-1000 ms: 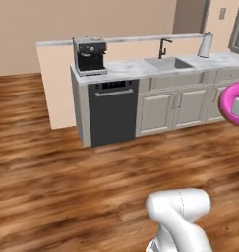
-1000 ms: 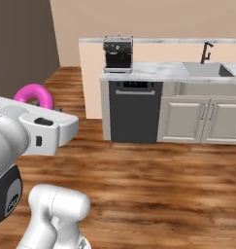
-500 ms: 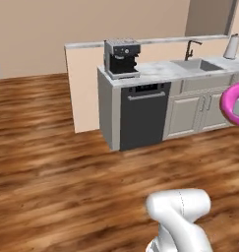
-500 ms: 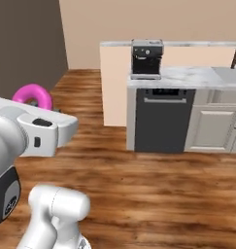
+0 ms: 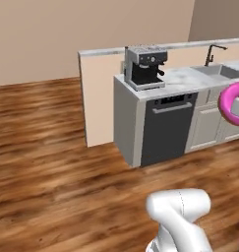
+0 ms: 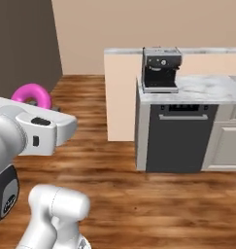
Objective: Take the donuts from the fridge and place them on the empty tray on the dining counter.
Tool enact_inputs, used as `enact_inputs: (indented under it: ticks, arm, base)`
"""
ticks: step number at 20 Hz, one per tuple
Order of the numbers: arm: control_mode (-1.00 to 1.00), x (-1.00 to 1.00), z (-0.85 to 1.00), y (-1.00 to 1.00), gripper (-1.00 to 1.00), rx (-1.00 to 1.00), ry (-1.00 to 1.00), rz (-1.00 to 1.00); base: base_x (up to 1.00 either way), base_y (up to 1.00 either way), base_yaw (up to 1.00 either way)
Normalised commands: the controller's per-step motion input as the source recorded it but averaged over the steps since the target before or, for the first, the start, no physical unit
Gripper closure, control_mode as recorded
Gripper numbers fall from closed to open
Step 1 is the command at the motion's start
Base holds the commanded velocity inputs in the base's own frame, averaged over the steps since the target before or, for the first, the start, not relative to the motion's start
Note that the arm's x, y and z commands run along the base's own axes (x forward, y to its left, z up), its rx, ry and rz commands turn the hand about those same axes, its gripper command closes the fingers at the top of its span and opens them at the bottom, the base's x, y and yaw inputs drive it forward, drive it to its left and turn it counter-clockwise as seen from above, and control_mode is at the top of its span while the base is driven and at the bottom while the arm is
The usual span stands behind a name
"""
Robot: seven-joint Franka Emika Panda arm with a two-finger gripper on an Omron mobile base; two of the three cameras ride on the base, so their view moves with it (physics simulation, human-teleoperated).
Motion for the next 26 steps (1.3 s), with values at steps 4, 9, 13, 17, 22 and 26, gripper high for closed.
enact_inputs:
  ticks: [4, 9, 13, 17, 22, 26]
  arm:
    - [1.0, 0.0, 0.0, 0.0, 1.0, 0.0, 0.0, 0.0]
    - [1.0, 0.0, 0.0, 0.0, 1.0, 0.0, 0.0, 0.0]
    - [1.0, 0.0, 0.0, 0.0, 1.0, 0.0, 0.0, 0.0]
    - [1.0, 0.0, 0.0, 0.0, 1.0, 0.0, 0.0, 0.0]
    - [1.0, 0.0, 0.0, 0.0, 1.0, 0.0, 0.0, 0.0]
    - [1.0, 0.0, 0.0, 0.0, 1.0, 0.0, 0.0, 0.0]
  base:
    - [1.0, 0.51, -0.06]
    - [1.0, 0.52, -0.06]
    - [1.0, 0.56, -0.07]
    - [1.0, 0.67, -0.09]
    - [1.0, 0.97, -0.31]
    - [1.0, 0.98, -0.63]
